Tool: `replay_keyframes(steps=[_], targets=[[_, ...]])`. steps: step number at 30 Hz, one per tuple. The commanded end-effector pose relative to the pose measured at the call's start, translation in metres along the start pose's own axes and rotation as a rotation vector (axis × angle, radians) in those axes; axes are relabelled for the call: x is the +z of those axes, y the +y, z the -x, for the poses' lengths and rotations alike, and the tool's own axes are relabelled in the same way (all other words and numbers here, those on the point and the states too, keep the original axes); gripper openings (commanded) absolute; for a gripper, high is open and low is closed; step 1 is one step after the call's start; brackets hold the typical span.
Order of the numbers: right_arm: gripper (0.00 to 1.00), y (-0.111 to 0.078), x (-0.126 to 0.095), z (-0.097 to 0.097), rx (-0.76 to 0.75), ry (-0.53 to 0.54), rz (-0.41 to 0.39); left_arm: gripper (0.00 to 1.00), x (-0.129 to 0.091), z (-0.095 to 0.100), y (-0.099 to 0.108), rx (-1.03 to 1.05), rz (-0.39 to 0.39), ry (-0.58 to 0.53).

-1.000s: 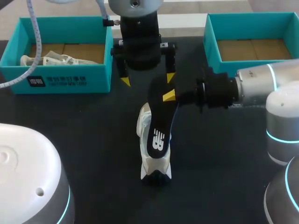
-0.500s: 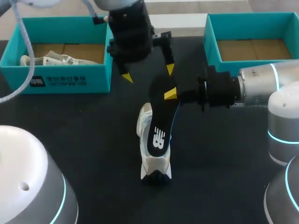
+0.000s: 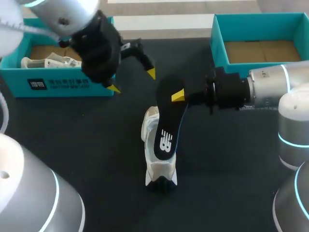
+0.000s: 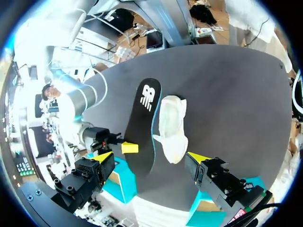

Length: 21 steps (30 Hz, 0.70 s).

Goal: Take the shoe out of the shoebox, open the shoe tongue, remove and reinsert the insole, then place the shoe into the shoebox

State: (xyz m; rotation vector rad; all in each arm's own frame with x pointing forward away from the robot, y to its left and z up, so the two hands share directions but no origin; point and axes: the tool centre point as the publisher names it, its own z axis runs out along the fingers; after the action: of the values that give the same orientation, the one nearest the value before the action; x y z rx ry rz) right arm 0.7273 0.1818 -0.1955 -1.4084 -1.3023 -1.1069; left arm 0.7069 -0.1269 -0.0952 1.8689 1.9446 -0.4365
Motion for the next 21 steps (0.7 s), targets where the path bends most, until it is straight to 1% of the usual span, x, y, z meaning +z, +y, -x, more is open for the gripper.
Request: replay_keyframes(steps=[1, 4, 5, 6, 7, 8, 9, 10, 12, 13, 21], targets=[[0.00, -0.003, -0.003, 0.000, 0.006, -0.007, 0.007, 1.00, 0.002, -0.037, -0.003, -0.068, 0.048, -0.684], [0.00, -0.003, -0.003, 0.000, 0.008, -0.006, 0.011, 1.00, -0.001, -0.040, -0.004, -0.062, 0.036, -0.786], [0.00, -0.003, -0.003, -0.001, 0.008, -0.005, 0.011, 1.00, -0.002, -0.040, -0.005, -0.060, 0.019, -0.813], [0.00, -0.003, -0.003, -0.001, 0.009, -0.004, 0.012, 1.00, -0.004, -0.040, -0.005, -0.056, 0.023, -0.837], [0.00, -0.004, -0.003, -0.001, 0.009, -0.003, 0.012, 1.00, -0.006, -0.041, -0.005, -0.057, 0.024, -0.862], [0.00, -0.004, -0.004, -0.001, 0.011, -0.002, 0.012, 1.00, -0.008, -0.041, -0.005, -0.061, 0.008, -0.880], [0.00, -0.004, -0.004, 0.000, 0.012, -0.002, 0.011, 1.00, -0.009, -0.041, -0.004, -0.065, 0.021, -0.908], [0.00, -0.004, -0.004, 0.000, 0.014, -0.002, 0.011, 1.00, -0.011, -0.041, -0.003, -0.067, 0.002, -0.927], [0.00, -0.004, -0.004, 0.000, 0.016, -0.001, 0.010, 1.00, -0.013, -0.040, -0.003, -0.074, -0.007, -0.957], [0.00, -0.004, -0.004, 0.000, 0.016, 0.000, 0.009, 1.00, -0.013, -0.039, -0.003, -0.083, -0.045, -0.964], [0.00, -0.008, -0.005, 0.001, 0.024, 0.005, 0.011, 1.00, -0.014, -0.038, -0.003, -0.097, -0.042, -0.966]])
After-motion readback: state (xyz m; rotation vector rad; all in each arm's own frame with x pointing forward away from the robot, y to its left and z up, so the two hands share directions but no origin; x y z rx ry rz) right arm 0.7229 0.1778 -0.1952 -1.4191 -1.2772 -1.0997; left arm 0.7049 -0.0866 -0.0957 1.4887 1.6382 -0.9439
